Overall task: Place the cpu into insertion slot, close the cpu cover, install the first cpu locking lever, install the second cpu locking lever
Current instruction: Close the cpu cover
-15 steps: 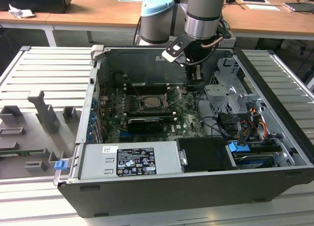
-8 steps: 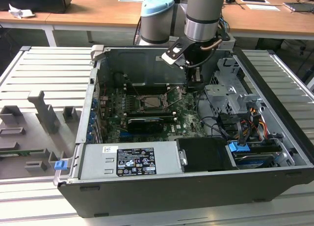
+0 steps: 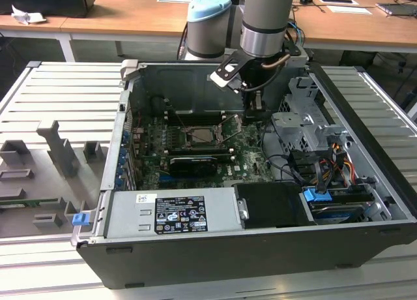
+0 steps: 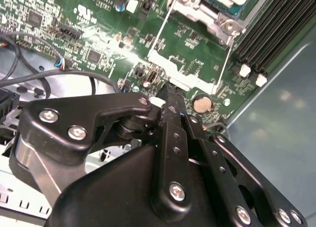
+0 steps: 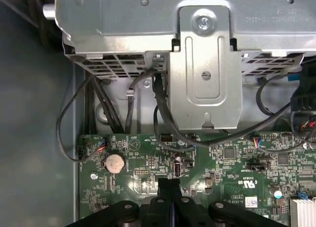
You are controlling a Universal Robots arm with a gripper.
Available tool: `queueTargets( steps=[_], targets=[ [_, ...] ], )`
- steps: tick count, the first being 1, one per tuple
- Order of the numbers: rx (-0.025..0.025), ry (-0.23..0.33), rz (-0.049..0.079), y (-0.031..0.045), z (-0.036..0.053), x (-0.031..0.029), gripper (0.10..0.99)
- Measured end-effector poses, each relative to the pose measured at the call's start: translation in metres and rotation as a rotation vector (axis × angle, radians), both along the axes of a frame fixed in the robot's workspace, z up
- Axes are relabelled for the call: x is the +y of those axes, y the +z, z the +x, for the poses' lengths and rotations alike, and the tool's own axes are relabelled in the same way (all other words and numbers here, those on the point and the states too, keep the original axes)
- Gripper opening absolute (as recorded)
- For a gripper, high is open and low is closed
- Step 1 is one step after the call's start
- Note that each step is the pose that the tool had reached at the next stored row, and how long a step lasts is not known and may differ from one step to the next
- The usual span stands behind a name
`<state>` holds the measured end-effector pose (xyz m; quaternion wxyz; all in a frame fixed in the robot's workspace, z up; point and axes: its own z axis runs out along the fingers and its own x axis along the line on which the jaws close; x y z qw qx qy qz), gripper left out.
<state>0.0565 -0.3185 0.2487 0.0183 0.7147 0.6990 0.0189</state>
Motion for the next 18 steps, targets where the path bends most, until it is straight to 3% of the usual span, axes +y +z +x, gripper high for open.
queueTargets(
  steps=[6,18],
  targets=[
    [0.0000,0.000,0.000,-0.0005,-0.0142,0.0000,0.106],
    [0.0000,0.000,0.000,-0.0014,-0.0226,0.0000,0.106]
  ],
)
